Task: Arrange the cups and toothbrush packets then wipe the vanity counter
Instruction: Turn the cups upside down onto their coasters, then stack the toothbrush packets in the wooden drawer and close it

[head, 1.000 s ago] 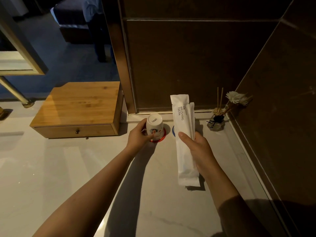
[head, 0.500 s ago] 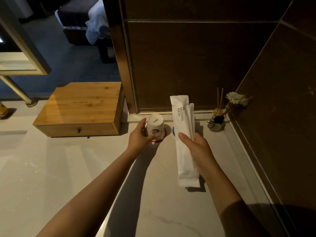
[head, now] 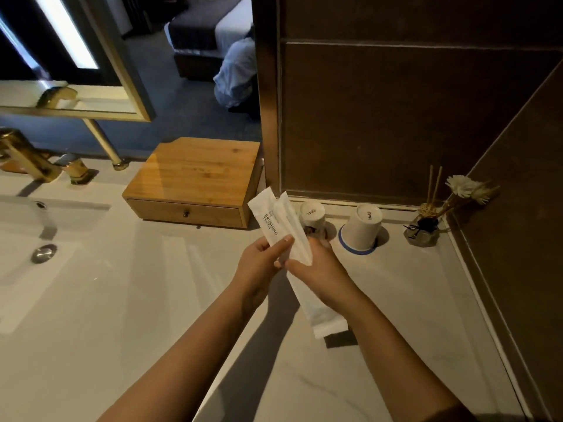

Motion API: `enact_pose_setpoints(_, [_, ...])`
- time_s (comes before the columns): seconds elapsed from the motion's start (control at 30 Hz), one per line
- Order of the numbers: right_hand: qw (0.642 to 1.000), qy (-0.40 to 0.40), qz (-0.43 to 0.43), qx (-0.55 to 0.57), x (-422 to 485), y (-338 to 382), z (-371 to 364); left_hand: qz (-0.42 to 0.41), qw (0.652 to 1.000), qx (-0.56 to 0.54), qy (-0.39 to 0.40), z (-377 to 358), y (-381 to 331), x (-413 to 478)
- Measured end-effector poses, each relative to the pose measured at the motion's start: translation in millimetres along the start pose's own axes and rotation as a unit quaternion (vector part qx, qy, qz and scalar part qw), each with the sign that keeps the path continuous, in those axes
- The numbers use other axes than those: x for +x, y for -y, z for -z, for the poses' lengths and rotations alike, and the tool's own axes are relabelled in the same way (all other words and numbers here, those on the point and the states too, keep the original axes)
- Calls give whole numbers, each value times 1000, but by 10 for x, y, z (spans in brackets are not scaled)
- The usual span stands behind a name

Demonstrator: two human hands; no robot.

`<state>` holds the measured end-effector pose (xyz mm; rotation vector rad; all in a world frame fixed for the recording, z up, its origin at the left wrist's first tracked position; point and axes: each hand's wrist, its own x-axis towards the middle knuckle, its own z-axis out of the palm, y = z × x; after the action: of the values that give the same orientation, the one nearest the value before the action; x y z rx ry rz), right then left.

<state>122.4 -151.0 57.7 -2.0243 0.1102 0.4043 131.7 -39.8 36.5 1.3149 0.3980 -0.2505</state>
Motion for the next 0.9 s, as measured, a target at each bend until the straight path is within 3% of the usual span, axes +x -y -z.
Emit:
enact_pose_setpoints(0.17, [997, 67, 44, -6, 47, 66, -129, 16, 995, -84, -46, 229, -59, -44])
enact_pose_setpoints(0.37, [998, 31, 37, 29, 127, 182, -351, 48, 980, -173, -86, 476, -95, -69])
enact_pose_setpoints(0.73, [996, 51, 75, -20, 285, 495, -1158, 56, 964, -210, -150, 1196, -175, -103])
enact_pose_setpoints(0.9, [993, 113, 46, 8, 433, 649, -1565, 54, 953, -215, -205, 1697, -214, -87])
